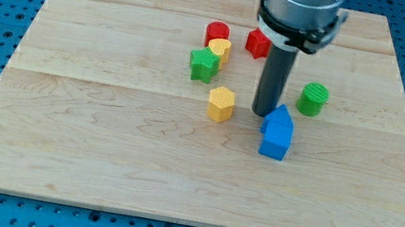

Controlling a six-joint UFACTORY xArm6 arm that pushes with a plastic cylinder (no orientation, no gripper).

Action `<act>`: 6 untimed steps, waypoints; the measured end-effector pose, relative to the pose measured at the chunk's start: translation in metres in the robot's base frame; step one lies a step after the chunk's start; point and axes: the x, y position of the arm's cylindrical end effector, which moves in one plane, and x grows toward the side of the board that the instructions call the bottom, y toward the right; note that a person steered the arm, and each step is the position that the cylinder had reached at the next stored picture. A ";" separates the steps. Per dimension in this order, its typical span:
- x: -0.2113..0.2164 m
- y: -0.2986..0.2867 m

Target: Push the blue triangle right of the blue cube

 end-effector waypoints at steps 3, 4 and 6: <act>0.024 0.004; 0.052 0.054; 0.030 0.050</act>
